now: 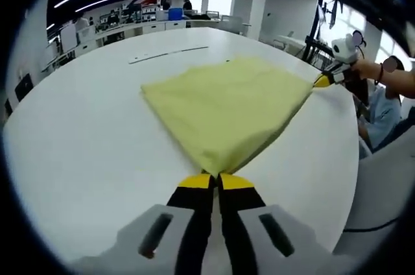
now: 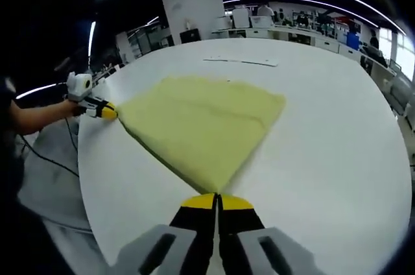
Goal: Fold the garment on the visible template until the final outline fits inside the template.
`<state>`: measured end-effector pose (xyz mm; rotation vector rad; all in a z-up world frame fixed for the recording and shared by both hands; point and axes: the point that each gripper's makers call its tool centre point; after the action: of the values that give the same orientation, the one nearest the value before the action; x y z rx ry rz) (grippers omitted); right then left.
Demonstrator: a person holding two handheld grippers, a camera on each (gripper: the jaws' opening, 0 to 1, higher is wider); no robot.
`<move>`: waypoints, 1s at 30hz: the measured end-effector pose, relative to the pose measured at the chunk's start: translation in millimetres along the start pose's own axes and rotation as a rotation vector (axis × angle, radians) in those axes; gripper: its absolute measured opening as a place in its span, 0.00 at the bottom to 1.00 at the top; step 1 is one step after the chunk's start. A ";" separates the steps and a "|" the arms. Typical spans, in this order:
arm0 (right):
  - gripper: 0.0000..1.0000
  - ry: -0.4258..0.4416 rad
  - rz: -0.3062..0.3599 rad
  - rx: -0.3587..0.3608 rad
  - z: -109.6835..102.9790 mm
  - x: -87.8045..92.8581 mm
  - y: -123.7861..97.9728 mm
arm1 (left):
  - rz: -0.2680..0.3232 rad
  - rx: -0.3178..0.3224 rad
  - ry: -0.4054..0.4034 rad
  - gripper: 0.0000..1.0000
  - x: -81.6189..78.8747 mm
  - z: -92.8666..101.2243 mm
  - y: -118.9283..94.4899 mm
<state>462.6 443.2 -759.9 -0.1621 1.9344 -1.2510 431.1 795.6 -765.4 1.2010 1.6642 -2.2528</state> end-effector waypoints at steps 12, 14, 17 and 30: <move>0.00 0.022 0.001 -0.007 -3.8 12.1 -8.6 | 0.017 0.019 -0.042 0.00 12.1 16.4 -5.5; 0.00 0.020 -0.002 -0.010 -5.2 13.5 -9.3 | 0.022 0.017 -0.042 0.00 12.1 17.0 -6.7; 0.00 0.024 -0.001 -0.013 -6.1 14.5 -9.5 | 0.026 0.014 -0.043 0.00 12.0 15.9 -7.6; 0.00 0.060 -0.004 -0.007 -8.1 15.3 -6.0 | 0.053 -0.053 -0.133 0.19 15.0 -0.1 -16.4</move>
<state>445.1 438.4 -762.1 -0.1331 1.9913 -1.2645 412.8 807.6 -762.3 1.0468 1.6134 -2.1913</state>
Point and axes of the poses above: the point that each gripper's makers call its tool centre point, and the gripper's own axes: y roughly forward along the fingers, z roughly to its right, x roughly out of its underside, and after that the axes turned 10 degrees about -z, right-handed
